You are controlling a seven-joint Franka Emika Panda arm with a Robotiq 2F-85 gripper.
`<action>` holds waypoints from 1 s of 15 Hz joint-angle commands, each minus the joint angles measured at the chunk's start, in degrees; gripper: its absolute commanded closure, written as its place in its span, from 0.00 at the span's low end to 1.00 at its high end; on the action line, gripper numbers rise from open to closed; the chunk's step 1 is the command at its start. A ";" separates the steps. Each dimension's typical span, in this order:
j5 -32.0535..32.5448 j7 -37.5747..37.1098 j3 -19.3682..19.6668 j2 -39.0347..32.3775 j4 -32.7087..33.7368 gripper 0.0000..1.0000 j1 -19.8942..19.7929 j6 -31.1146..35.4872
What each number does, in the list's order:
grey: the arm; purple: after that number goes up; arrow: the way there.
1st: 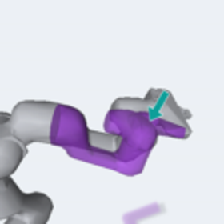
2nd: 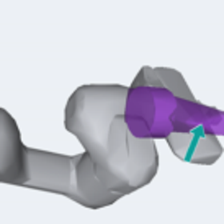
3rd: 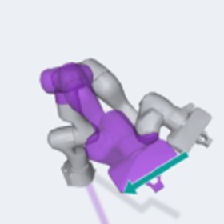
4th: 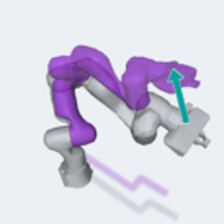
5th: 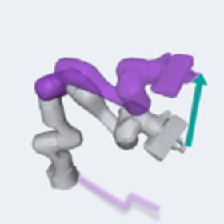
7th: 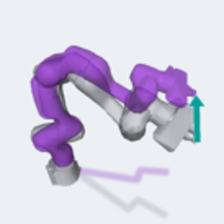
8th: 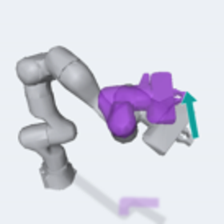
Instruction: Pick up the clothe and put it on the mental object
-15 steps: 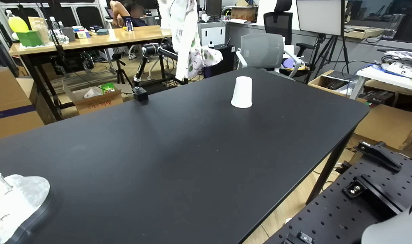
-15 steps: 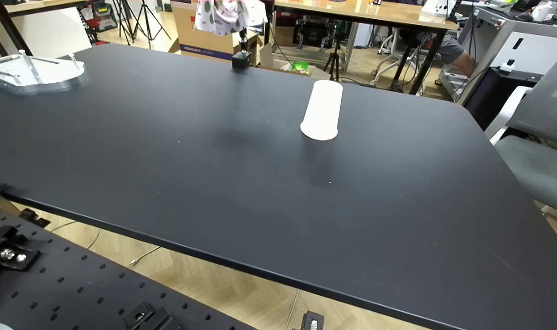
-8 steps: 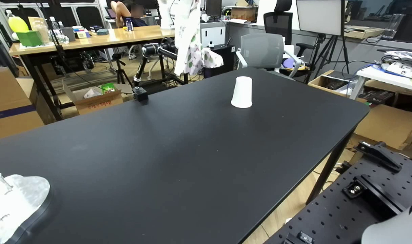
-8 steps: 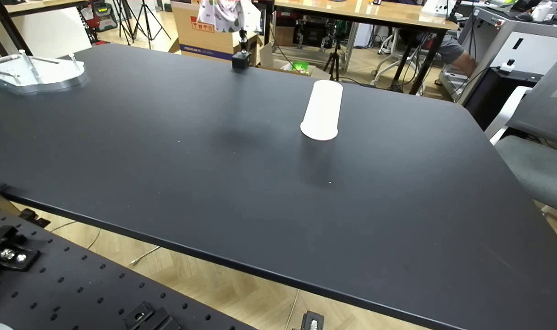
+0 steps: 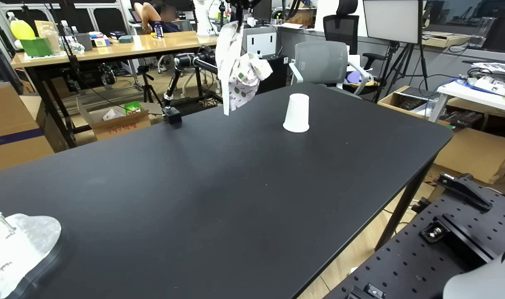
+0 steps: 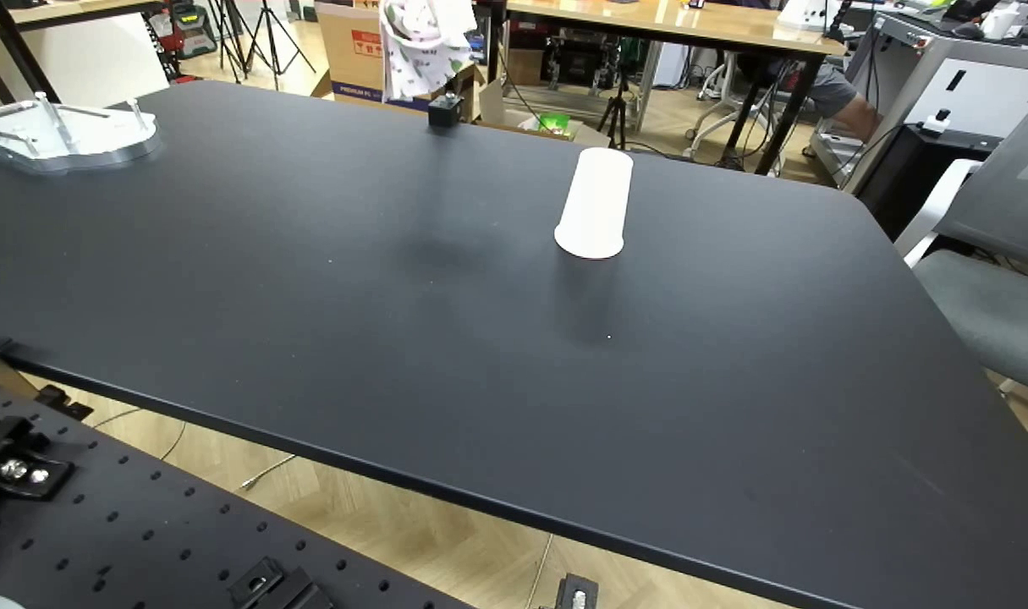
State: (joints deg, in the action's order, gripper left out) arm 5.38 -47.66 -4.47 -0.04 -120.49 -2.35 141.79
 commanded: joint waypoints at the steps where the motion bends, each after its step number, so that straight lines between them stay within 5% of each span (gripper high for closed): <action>1: -1.80 -1.29 1.99 -2.47 1.05 1.00 0.98 0.37; 15: -12.45 1.02 6.65 -2.74 -5.81 0.96 0.09 3.06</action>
State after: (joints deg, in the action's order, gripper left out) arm -4.44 -47.39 1.76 -3.20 -124.91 -2.44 144.49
